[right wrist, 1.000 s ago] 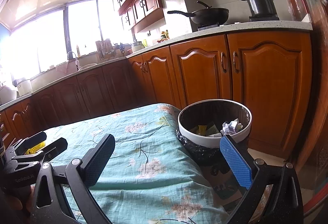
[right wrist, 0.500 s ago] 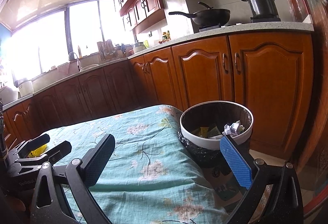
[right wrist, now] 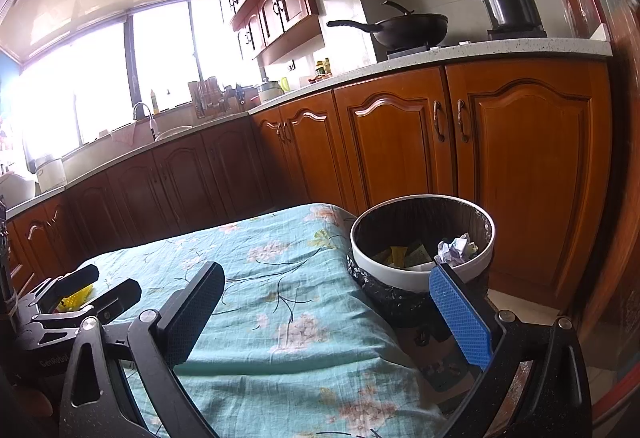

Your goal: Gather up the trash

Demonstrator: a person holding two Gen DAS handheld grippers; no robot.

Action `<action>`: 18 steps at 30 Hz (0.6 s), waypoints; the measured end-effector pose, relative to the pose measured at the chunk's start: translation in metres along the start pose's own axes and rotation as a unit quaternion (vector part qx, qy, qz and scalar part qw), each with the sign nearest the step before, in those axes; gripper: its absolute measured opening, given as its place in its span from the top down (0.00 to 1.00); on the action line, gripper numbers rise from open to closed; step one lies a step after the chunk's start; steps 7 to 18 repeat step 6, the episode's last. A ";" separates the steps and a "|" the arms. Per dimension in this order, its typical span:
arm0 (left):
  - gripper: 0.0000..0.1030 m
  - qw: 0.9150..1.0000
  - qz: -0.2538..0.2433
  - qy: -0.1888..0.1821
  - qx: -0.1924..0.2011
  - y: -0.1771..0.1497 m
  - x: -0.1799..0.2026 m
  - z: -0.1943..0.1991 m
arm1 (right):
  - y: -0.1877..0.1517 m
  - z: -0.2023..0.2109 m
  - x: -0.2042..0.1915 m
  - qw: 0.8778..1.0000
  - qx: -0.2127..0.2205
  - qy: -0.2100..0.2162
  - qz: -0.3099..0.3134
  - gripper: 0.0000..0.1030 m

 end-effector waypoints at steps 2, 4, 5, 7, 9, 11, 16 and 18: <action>0.01 1.000 0.002 -0.001 -0.002 -0.001 -0.001 -0.002 | 0.000 -0.002 0.000 1.000 -0.004 0.000 -0.001 0.00; 0.01 1.000 0.006 -0.004 -0.007 -0.002 -0.002 -0.004 | -0.001 -0.005 0.001 1.000 -0.008 0.001 -0.001 0.00; 0.01 1.000 0.008 -0.005 -0.010 -0.002 -0.002 -0.005 | -0.002 -0.007 0.000 1.000 -0.011 0.001 -0.002 0.00; 0.01 1.000 0.009 -0.007 -0.013 -0.003 -0.002 -0.007 | -0.002 -0.009 0.001 1.000 -0.014 0.000 -0.003 0.00; 0.01 1.000 0.009 -0.007 -0.013 -0.003 -0.002 -0.007 | -0.002 -0.009 0.001 1.000 -0.014 0.000 -0.003 0.00; 0.01 1.000 0.009 -0.007 -0.013 -0.003 -0.002 -0.007 | -0.002 -0.009 0.001 1.000 -0.014 0.000 -0.003 0.00; 0.01 1.000 0.009 -0.007 -0.013 -0.003 -0.002 -0.007 | -0.002 -0.009 0.001 1.000 -0.014 0.000 -0.003 0.00; 0.01 1.000 0.009 -0.007 -0.013 -0.003 -0.002 -0.007 | -0.002 -0.009 0.001 1.000 -0.014 0.000 -0.003 0.00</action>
Point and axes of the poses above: each gripper's, at about its wrist camera, not at the fingertips, and z roughly against the way its jaws point, x to its right, y to its top, the point moved 7 cm from there along -z, roughly the way its jaws point, and after that the axes turned 6 degrees about -x, right-handed, at the moved point
